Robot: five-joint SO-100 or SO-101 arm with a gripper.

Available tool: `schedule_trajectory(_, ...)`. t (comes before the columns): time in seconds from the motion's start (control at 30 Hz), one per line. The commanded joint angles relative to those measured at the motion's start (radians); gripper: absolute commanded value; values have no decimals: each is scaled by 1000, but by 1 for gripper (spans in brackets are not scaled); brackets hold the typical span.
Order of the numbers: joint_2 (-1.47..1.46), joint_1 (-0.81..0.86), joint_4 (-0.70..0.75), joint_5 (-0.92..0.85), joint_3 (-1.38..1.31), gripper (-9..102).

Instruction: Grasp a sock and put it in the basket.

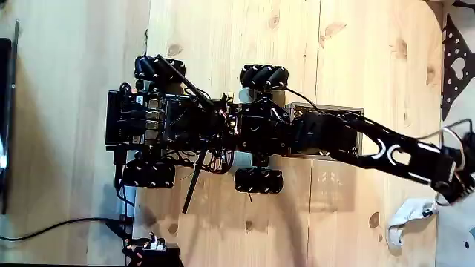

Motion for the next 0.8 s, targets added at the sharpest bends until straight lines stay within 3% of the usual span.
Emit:
schedule_trajectory(0.0,-166,40,-48,-37,-169,0)
schedule_trajectory(0.13,-278,77,-195,-97,-193,0)
schedule_trajectory(0.47,-382,176,-373,-314,-193,0)
schedule_trajectory(0.57,-420,175,-396,-357,-216,0)
schedule_trajectory(0.77,-448,183,-426,-624,-216,0)
